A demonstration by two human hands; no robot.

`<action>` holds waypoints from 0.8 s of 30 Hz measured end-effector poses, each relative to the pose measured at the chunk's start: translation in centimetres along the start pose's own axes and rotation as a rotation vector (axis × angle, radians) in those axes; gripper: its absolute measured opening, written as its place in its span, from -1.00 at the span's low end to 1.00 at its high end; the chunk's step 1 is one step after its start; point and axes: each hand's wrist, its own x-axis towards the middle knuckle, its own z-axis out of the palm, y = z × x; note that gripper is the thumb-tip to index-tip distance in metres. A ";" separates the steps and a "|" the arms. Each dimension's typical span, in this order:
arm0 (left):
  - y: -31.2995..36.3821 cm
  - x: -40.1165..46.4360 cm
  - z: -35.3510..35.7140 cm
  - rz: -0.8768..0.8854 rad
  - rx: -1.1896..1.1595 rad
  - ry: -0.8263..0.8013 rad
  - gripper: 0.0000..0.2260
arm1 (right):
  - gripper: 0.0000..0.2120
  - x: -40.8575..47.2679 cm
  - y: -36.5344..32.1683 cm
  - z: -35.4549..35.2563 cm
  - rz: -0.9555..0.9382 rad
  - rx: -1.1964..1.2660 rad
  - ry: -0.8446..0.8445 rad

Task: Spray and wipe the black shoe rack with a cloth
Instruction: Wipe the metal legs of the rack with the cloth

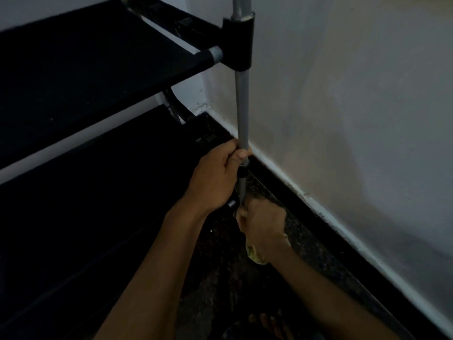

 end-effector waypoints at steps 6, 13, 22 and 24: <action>0.2 -0.2 -0.1 -0.026 -0.006 -0.003 -0.86 | -0.90 1.0 -0.1 -0.3 0.056 -0.004 -0.088; 0.3 -0.4 0.0 -0.054 -0.017 -0.007 -0.85 | -0.84 0.4 0.1 -0.4 -0.018 0.010 -0.067; 0.4 -0.6 0.1 -0.066 0.131 0.060 -0.83 | -0.88 -0.3 0.0 -0.5 -0.060 -0.010 -0.140; 0.6 -0.8 0.4 -0.060 0.152 0.106 -0.82 | -0.92 -0.2 0.0 -1.1 -0.033 -0.024 -0.240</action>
